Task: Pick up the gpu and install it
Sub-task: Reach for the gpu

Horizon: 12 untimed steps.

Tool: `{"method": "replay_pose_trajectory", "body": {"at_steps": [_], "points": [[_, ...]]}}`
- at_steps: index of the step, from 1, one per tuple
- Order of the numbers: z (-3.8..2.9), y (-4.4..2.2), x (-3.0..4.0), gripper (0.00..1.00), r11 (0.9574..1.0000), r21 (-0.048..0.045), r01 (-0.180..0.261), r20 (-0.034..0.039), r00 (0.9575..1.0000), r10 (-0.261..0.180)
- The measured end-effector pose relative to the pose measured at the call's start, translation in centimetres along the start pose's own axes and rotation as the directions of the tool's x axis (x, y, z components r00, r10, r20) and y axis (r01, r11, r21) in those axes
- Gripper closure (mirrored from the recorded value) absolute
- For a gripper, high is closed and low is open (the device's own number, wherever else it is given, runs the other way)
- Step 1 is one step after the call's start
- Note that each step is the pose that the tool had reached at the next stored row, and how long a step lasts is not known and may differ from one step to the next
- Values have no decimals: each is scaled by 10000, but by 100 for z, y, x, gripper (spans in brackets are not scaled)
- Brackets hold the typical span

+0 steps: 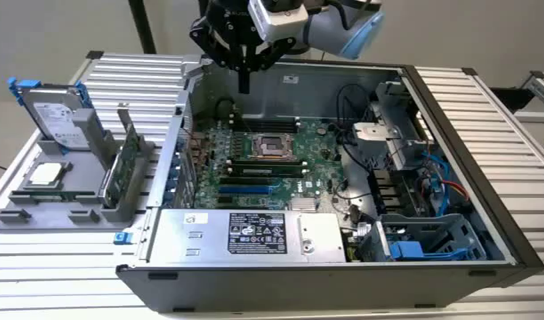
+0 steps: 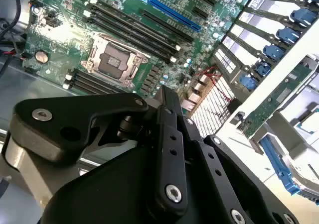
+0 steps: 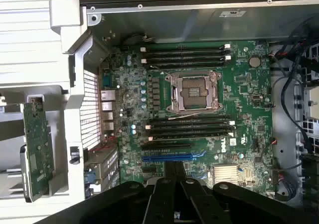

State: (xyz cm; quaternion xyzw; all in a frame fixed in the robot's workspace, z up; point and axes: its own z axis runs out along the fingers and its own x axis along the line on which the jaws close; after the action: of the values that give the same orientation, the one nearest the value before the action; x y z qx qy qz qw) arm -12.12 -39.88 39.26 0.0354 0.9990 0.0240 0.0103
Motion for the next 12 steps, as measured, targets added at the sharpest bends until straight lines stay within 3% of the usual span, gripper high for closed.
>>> {"method": "replay_pose_trajectory", "body": {"at_steps": [12], "points": [[-2,0,0,100,10000,0,0,0,10000,0]]}}
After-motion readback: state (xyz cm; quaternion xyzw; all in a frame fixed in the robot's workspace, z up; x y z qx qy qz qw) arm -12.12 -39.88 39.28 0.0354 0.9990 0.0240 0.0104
